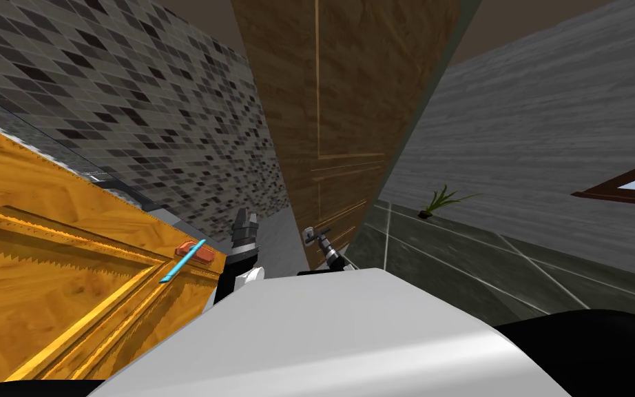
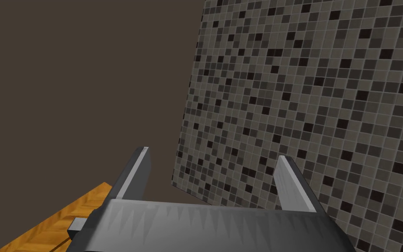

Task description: Push the door open

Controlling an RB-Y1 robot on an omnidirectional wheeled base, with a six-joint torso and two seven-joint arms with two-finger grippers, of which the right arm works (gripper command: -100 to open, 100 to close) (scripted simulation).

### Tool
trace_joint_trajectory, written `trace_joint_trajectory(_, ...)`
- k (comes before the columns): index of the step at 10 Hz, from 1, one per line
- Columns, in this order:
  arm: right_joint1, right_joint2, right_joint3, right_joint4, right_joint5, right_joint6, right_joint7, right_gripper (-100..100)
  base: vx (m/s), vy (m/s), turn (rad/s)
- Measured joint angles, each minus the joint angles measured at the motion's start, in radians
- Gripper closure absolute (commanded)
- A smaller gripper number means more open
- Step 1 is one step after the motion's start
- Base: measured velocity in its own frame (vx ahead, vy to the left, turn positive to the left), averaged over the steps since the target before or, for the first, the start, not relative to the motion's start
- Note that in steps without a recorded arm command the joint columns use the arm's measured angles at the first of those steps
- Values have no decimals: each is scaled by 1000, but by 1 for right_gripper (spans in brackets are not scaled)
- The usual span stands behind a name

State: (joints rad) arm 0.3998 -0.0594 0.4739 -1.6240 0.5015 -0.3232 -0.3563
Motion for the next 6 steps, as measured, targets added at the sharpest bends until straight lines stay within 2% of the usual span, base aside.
trace_joint_trajectory(2,0,8,-21,8,-5,-3,11,100,140,166,-105)
trace_joint_trajectory(4,-4,-3,-35,-11,-14,21,6,100,126,127,-64)
trace_joint_trajectory(6,-12,6,-58,-1,-21,13,13,100,100,110,-70)
